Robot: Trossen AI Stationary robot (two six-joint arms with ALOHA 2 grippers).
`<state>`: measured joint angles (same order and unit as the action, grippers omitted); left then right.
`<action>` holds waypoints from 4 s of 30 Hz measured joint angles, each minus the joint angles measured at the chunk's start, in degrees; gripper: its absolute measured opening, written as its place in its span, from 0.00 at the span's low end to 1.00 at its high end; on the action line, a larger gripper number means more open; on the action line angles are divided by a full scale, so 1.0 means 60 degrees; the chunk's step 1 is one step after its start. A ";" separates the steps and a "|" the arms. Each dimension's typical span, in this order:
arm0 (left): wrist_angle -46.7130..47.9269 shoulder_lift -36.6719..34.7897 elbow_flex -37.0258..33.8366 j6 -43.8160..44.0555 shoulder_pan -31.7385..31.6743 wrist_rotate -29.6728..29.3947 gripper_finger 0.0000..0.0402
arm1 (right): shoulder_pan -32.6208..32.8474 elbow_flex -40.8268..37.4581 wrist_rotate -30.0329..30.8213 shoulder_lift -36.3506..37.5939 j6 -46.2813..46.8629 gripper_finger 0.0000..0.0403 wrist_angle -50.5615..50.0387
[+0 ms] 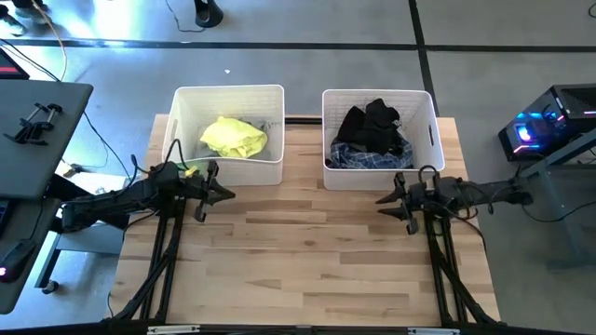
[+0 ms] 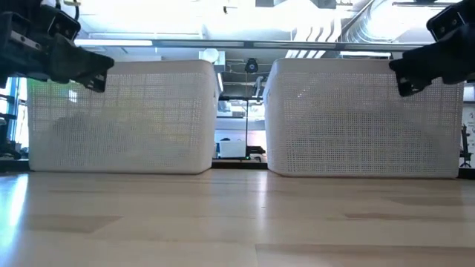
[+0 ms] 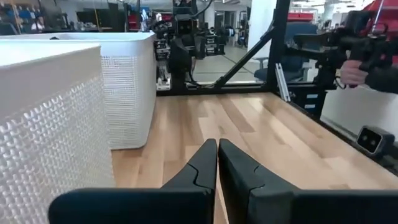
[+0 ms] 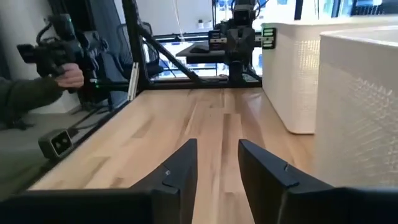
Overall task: Sort clothes
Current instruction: Return to Home Position
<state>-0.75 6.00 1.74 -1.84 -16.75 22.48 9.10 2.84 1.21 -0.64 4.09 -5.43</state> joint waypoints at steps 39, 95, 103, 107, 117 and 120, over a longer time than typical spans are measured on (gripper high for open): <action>0.0018 0.0018 -0.0011 0.0870 -0.0007 -0.0142 0.01 | -0.1402 0.0017 -0.0361 -0.0005 0.0812 0.21 0.0001; 0.0003 0.0018 -0.0011 0.0859 -0.0004 -0.0125 0.01 | -0.1403 0.0017 -0.0353 -0.0008 0.0814 0.21 -0.0012; 0.0003 0.0018 -0.0011 0.0859 -0.0004 -0.0124 0.01 | -0.1404 0.0017 -0.0353 -0.0008 0.0814 0.21 -0.0012; 0.0004 0.0018 -0.0011 0.0859 -0.0002 -0.0124 0.01 | -0.1402 0.0017 -0.0353 -0.0008 0.0814 0.21 -0.0012; 0.0004 0.0018 -0.0011 0.0866 -0.0004 -0.0125 0.01 | -0.1406 0.0017 -0.0353 -0.0008 0.0814 0.21 -0.0012; 0.0006 0.0018 -0.0011 0.0859 -0.0003 -0.0124 0.01 | -0.1403 0.0017 -0.0353 -0.0008 0.0812 0.21 -0.0012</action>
<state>-0.71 6.11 1.67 3.31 -16.77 21.73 0.69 2.94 -0.90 -0.69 8.96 -5.50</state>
